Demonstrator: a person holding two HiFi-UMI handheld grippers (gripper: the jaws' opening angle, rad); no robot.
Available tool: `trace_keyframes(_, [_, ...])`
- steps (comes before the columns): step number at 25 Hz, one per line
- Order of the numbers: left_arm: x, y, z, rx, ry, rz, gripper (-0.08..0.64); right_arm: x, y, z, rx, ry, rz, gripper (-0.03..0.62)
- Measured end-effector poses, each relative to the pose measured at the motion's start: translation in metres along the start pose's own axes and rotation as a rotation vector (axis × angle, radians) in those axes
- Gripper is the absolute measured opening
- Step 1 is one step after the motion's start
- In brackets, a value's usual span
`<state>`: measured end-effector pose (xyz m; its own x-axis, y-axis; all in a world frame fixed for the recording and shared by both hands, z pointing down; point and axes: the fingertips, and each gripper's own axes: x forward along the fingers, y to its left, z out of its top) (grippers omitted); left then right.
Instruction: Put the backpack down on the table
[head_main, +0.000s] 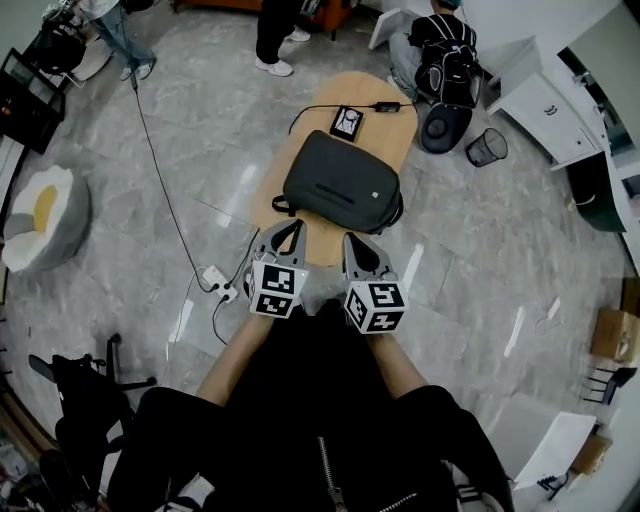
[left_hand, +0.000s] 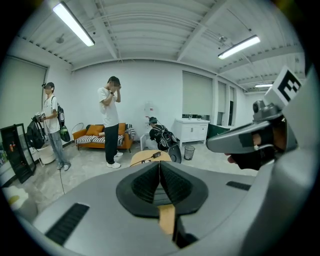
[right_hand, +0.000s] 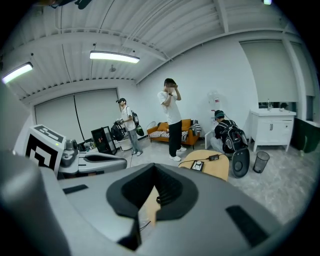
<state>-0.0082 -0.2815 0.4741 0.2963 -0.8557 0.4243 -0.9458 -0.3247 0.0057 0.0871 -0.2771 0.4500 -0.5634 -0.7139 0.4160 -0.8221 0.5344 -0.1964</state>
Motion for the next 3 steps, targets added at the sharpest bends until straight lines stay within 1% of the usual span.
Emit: trace_keyframes(3, [-0.0128, 0.0044, -0.0013, -0.005, 0.005, 0.007, 0.015, -0.0046, 0.0135, -0.0027, -0.003, 0.012, 0.011, 0.009])
